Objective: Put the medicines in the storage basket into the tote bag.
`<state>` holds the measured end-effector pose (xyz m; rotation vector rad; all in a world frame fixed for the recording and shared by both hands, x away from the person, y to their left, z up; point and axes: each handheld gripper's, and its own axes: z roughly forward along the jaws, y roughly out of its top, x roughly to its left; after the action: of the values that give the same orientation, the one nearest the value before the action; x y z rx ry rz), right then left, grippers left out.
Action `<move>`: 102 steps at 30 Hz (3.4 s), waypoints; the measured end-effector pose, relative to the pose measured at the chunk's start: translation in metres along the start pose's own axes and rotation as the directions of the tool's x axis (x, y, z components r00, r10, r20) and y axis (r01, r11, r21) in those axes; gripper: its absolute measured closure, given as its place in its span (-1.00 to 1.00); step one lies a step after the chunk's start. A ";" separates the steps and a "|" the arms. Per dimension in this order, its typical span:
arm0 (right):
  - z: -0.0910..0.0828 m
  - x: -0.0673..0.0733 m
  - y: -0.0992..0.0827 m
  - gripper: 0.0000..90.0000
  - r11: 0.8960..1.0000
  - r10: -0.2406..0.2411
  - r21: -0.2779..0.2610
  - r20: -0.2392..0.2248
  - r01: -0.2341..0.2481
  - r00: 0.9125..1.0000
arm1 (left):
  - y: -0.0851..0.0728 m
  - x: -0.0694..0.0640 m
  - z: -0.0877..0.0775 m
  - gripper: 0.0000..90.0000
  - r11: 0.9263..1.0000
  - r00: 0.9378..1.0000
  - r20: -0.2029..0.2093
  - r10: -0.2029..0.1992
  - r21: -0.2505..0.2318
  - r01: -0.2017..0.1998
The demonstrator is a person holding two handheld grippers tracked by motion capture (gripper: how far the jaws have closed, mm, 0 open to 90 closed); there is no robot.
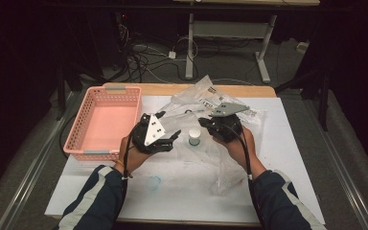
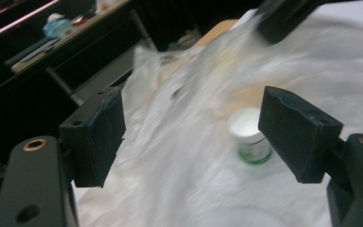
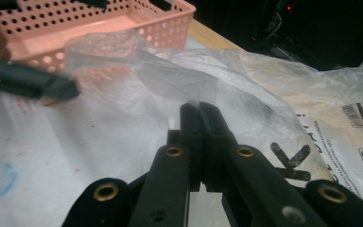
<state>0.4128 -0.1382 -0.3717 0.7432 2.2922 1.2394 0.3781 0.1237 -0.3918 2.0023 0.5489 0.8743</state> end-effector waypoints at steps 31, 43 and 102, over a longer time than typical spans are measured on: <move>-0.055 0.000 -0.027 0.34 0.999 -0.017 -0.051 0.007 0.017 1.000 | -0.017 0.021 0.010 0.87 0.971 0.991 0.119 -0.067 0.238 0.037; -0.112 0.016 -0.082 -0.32 0.998 -0.023 -0.055 0.098 0.028 0.995 | -0.018 0.022 0.009 0.90 0.971 0.992 0.108 -0.063 0.236 0.036; -0.127 -0.007 -0.107 0.98 0.997 -0.017 -0.070 0.115 0.025 0.993 | -0.013 0.028 -0.008 0.91 0.984 0.995 0.080 -0.067 0.171 0.053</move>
<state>0.3154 -0.2708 -0.3976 0.7432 2.1470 1.2299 0.3899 0.1537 -0.3890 2.1533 0.6499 0.7223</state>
